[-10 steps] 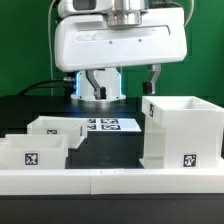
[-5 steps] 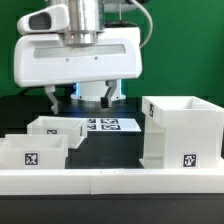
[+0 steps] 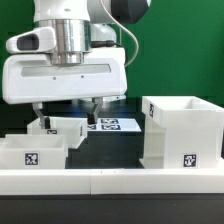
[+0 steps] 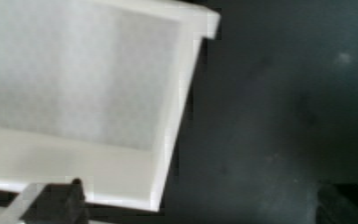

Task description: Assemble drawer

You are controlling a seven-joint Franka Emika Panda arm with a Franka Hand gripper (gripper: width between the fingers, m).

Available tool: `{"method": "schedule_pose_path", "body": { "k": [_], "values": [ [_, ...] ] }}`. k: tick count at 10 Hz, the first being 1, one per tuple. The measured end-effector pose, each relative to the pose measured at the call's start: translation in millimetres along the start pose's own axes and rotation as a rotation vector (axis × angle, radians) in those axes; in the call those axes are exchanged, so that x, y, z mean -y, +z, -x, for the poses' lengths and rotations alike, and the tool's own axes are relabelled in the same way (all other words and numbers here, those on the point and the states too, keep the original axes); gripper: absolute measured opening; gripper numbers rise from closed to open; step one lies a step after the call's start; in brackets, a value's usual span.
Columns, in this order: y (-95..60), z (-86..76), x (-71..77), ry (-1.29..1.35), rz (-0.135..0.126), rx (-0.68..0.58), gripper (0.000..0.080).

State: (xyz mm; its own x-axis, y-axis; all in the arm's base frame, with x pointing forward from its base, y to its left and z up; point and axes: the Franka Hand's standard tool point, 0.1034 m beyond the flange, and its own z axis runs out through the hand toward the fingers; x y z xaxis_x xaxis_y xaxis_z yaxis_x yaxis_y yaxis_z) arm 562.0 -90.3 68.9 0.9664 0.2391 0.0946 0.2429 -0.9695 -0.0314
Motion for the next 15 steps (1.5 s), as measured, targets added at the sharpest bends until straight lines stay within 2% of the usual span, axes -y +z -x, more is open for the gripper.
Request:
{"method": "schedule_pose_path", "body": {
  "k": [3, 6, 10, 14, 15],
  "values": [
    [5.4, 2.9, 0.2, 0.003, -0.001, 0.007, 0.0649],
    [27.9, 15.8, -2.6, 0.010, 0.018, 0.006, 0.0649],
    [53.8, 29.4, -1.2, 0.014, 0.013, 0.035, 0.0649],
    [61.6, 37.1, -1.5, 0.013, 0.029, 0.027, 0.0649],
    [62.1, 38.2, -1.3, 0.013, 0.029, 0.028, 0.0527]
  ]
}}
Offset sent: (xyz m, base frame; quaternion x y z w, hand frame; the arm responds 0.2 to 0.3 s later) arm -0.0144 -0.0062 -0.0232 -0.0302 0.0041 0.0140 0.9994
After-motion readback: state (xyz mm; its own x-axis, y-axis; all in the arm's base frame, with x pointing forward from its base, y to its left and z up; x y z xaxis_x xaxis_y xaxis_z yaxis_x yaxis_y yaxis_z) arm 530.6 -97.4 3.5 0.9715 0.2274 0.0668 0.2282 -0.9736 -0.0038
